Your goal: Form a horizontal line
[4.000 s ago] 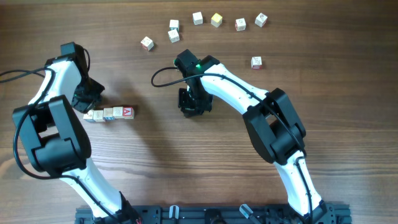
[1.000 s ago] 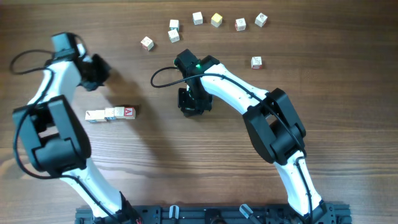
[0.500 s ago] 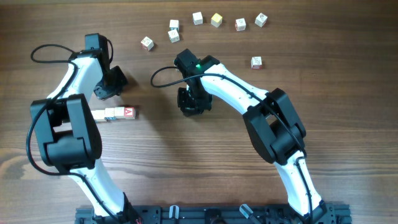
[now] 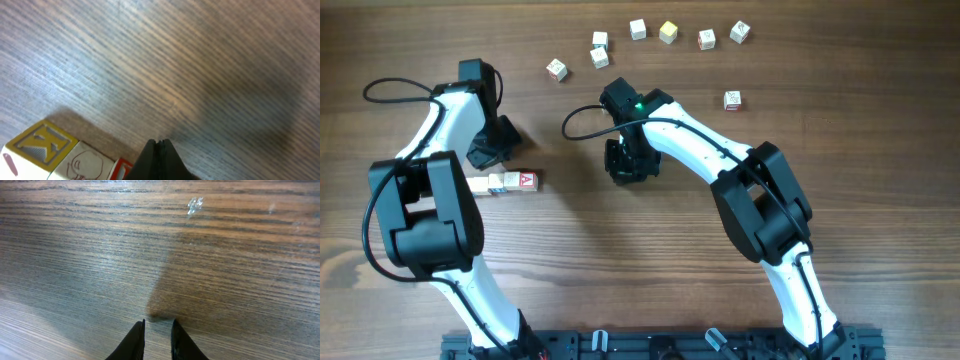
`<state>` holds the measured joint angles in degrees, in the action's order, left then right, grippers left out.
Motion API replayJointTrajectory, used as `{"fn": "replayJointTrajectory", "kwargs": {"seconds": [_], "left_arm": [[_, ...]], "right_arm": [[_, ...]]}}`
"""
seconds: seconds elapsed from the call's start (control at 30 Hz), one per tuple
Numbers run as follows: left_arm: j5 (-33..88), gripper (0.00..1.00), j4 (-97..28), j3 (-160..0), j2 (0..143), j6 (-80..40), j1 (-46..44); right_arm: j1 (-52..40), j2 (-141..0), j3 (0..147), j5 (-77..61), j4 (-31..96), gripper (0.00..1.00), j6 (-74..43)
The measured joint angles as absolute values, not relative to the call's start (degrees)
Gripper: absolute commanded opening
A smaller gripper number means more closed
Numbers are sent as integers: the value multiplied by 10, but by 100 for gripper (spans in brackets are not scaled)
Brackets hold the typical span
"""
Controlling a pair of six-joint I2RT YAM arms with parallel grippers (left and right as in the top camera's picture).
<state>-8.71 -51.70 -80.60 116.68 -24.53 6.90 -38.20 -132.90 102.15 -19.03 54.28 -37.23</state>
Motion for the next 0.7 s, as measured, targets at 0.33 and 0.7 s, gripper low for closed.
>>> {"fn": "replayJointTrajectory", "kwargs": {"seconds": [0.33, 0.7], "left_arm": [[-88, 4, -545, -806, 1167, -248, 69], [-88, 4, -556, -806, 1167, -248, 69]], "right_arm": [[-382, -1329, 1021, -190, 543, 20, -373], [-382, -1329, 1021, -190, 543, 20, -373]]}}
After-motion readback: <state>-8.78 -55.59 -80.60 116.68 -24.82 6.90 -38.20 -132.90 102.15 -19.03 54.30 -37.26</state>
